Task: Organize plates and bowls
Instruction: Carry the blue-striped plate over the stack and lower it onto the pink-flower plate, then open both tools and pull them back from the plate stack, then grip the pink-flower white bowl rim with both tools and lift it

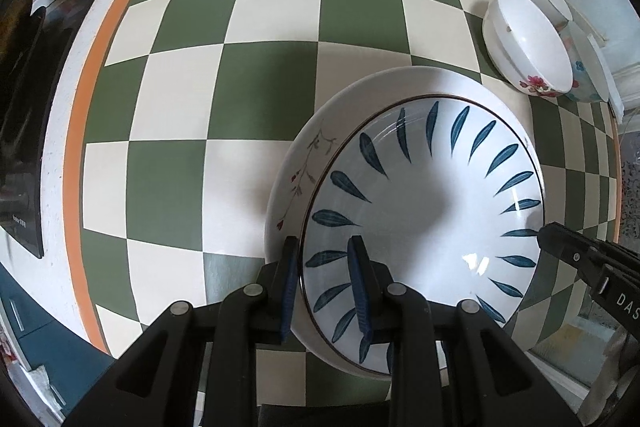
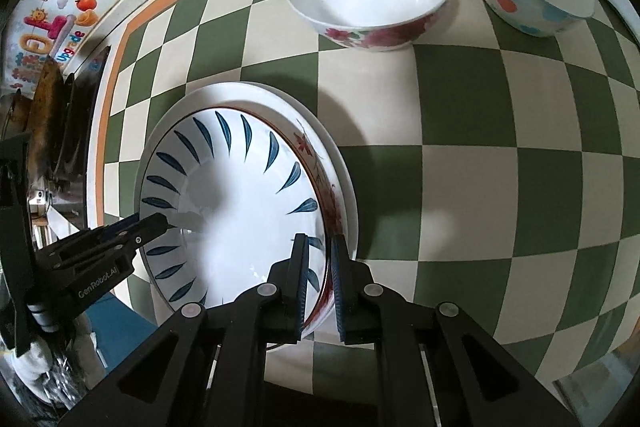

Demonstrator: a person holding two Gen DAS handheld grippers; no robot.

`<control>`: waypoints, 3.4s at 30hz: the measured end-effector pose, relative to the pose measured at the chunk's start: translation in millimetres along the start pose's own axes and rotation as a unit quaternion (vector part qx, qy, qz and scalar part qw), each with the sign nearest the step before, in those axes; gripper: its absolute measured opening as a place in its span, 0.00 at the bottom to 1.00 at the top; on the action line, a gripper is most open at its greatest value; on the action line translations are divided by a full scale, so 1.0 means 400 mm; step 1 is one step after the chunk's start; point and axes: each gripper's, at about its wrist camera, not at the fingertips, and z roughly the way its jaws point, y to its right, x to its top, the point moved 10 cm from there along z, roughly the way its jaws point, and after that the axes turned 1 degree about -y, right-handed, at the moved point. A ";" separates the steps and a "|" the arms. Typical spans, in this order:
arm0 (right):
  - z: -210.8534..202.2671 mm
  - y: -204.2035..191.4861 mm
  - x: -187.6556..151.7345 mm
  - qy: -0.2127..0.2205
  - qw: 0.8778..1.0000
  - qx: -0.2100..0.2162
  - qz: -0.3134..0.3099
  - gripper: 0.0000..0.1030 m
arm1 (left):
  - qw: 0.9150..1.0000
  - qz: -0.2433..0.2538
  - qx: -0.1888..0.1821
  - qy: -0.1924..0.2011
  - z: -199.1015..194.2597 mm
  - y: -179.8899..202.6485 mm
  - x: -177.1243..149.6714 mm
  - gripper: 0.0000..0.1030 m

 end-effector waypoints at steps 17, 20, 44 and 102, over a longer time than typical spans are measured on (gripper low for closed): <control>-0.243 -0.073 -0.147 0.103 0.993 -0.050 -0.019 0.43 | 0.990 0.045 0.004 0.131 -0.315 0.034 -0.128 0.24; -0.310 -0.098 -0.202 0.128 0.990 -0.057 -0.024 0.52 | 0.987 0.056 -0.004 0.150 -0.361 0.044 -0.156 0.32; -0.468 -0.079 -0.293 0.197 0.980 -0.009 0.015 0.89 | 0.981 0.045 -0.014 0.189 -0.452 0.096 -0.158 0.88; -0.279 0.361 0.129 0.080 0.992 0.062 0.072 0.14 | 0.991 0.105 -0.087 -0.013 -0.029 0.579 0.164 0.18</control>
